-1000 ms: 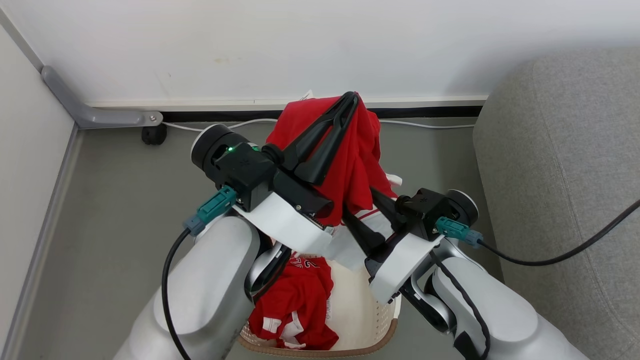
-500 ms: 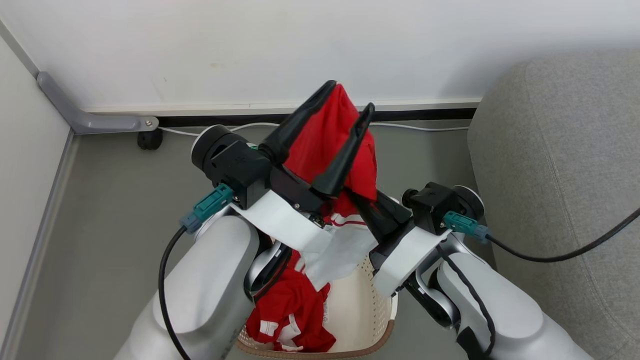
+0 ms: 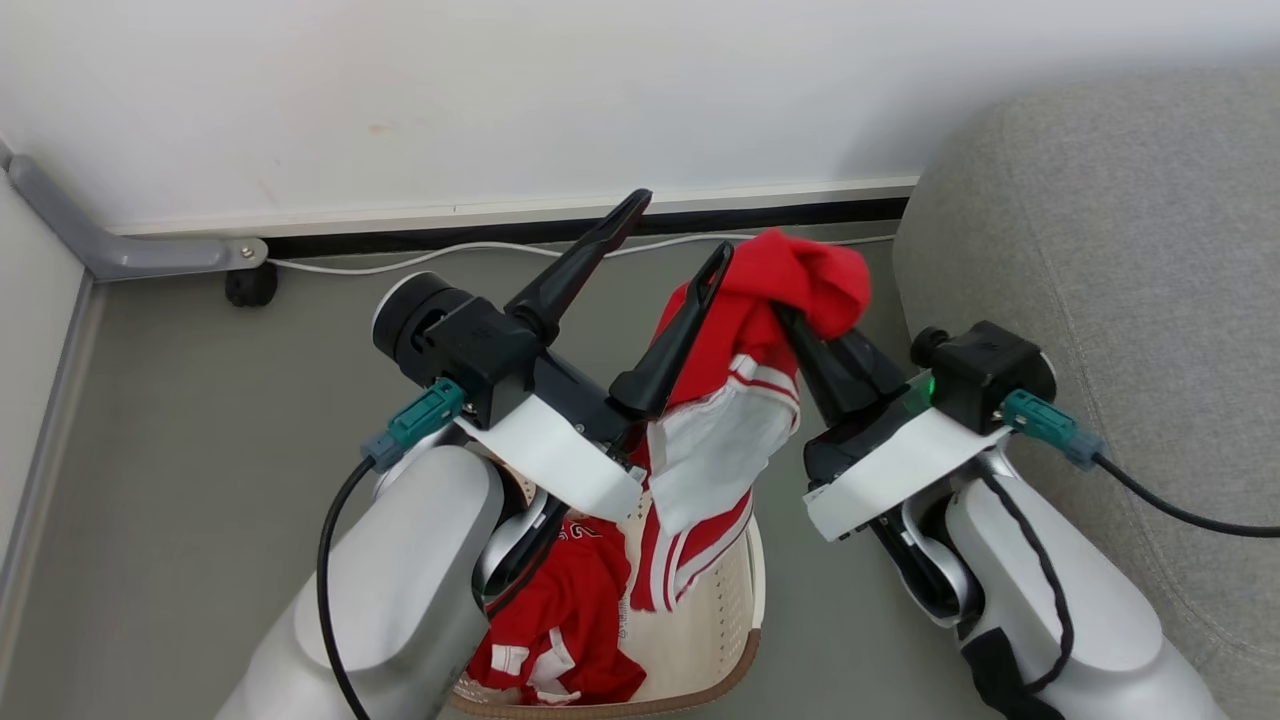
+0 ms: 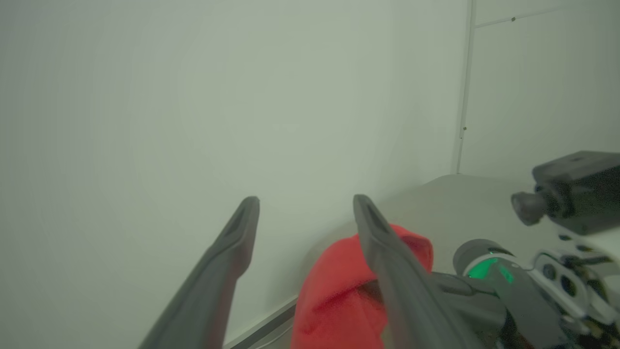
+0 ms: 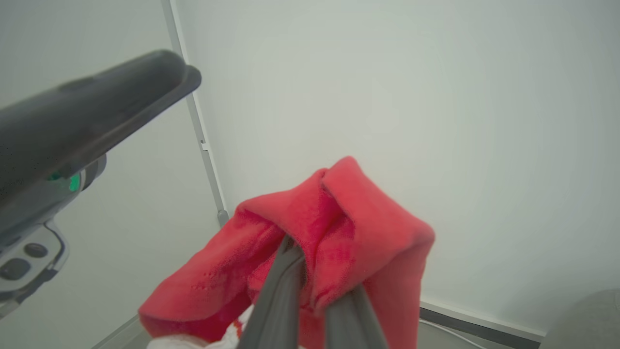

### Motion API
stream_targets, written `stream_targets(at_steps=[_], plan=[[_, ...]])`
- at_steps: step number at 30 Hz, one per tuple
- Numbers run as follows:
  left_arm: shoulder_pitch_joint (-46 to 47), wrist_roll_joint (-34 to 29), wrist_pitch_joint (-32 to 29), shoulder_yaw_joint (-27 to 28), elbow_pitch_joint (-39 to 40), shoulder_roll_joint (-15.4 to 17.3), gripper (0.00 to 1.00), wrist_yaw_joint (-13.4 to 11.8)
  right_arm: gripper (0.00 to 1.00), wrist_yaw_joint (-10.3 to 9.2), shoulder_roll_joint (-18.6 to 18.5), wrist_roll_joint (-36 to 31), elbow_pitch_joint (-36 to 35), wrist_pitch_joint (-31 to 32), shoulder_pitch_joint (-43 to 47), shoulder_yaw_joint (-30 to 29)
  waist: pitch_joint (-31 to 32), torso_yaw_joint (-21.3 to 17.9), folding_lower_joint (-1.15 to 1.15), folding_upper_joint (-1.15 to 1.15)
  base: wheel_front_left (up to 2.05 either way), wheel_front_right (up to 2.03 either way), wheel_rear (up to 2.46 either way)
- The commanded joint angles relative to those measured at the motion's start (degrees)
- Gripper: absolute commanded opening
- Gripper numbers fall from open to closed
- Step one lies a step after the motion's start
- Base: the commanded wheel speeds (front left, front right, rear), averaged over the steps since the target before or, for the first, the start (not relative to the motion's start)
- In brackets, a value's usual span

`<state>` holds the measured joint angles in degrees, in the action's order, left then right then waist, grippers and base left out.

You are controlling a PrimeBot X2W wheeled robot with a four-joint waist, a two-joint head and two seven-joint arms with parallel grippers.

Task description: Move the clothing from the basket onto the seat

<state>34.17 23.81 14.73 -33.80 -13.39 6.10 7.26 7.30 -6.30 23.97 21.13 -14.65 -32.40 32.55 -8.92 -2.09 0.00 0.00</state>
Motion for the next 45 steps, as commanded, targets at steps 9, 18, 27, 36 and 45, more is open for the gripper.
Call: stream_targets(at_steps=[9, 18, 27, 36, 45], plan=[[-2.25, 0.83, 0.27, -0.08, -0.94, 2.89, 1.0, 0.23, 0.0, 0.19, -0.09, -1.76, -6.24, -0.35, 2.65, -7.27, 0.37, -6.23, 0.0, 0.0, 0.0, 0.0, 0.0], [-5.31, 1.77, 0.27, -0.4, -1.67, 3.18, 1.0, 0.23, 0.0, 0.19, -0.49, -1.98, -9.37, -0.35, 3.59, -9.7, 1.44, -13.5, 0.0, 0.0, 0.0, 0.0, 0.0], [-8.12, 2.47, 0.27, 0.37, -1.38, 2.94, 1.0, 0.23, 0.0, 0.19, -0.71, -1.52, -12.22, -0.35, 4.85, -10.96, 3.44, -22.27, 0.0, 0.0, 0.0, 0.0, 0.0], [-8.17, 2.42, 0.27, -0.23, -0.92, 2.55, 1.0, 0.23, 0.0, 0.19, -1.79, -0.64, -14.71, -0.35, 5.67, -12.28, 3.13, -28.13, 0.0, 0.0, 0.0, 0.0, 0.0], [-5.98, 3.48, 0.27, -3.36, -1.76, 2.53, 1.0, 0.23, 0.0, 0.19, -3.97, -2.27, -18.76, -0.35, 6.41, -17.59, 1.48, -28.92, 0.0, 0.0, 0.0, 0.0, 0.0]])
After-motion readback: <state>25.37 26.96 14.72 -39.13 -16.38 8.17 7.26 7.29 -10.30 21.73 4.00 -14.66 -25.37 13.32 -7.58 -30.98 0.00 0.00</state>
